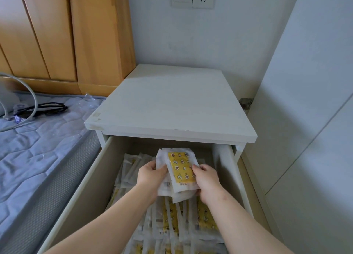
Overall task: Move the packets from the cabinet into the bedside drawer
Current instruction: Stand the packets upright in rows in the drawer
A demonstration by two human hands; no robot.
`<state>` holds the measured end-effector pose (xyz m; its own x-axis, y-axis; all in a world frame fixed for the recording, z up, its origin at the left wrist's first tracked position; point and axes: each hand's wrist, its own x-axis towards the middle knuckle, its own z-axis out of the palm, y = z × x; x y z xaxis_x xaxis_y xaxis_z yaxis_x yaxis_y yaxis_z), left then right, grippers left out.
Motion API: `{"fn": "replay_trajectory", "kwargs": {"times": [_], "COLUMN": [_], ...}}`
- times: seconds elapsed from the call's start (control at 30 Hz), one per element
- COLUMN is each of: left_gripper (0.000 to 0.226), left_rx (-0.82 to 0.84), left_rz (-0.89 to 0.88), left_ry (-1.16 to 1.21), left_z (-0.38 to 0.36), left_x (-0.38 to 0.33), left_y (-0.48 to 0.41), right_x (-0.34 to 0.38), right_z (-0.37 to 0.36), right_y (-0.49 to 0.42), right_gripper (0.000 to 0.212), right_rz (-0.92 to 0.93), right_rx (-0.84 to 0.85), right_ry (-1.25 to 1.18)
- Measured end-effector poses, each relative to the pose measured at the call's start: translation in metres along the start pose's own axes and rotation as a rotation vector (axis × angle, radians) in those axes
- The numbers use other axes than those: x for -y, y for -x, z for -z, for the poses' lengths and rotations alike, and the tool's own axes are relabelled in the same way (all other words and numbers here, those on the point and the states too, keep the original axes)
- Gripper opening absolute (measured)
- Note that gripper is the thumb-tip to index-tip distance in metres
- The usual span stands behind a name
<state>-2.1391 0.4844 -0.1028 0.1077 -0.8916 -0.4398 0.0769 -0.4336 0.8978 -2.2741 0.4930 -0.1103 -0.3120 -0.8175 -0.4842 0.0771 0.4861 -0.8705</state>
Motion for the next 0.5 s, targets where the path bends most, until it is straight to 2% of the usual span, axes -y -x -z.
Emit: {"fn": "replay_trajectory", "kwargs": {"times": [0.1,0.2,0.3,0.37,0.5], "left_gripper": [0.021,0.032,0.027,0.038,0.043], "left_rx": [0.005,-0.009,0.001,0.019,0.002], "left_rz": [-0.009,0.030,0.090,0.102,0.004], "left_ry": [0.000,-0.027,-0.055,-0.113,-0.346], "left_z": [-0.005,-0.010,-0.016,-0.021,-0.028], "left_x": [0.000,0.002,0.004,0.005,0.006], "left_y": [-0.006,-0.023,-0.037,-0.046,-0.065], "right_x": [-0.003,-0.005,-0.005,-0.006,-0.010], "right_z": [0.002,0.003,0.010,0.013,0.010], "right_y": [-0.007,-0.017,-0.031,-0.041,-0.055], "right_gripper": [0.013,0.017,0.026,0.019,0.031], "right_rz": [-0.030,-0.035,-0.026,-0.037,-0.066], "right_rx": [-0.129,-0.183,-0.271,-0.301,-0.295], "right_ry": [-0.094,-0.084,-0.001,0.060,0.325]}}
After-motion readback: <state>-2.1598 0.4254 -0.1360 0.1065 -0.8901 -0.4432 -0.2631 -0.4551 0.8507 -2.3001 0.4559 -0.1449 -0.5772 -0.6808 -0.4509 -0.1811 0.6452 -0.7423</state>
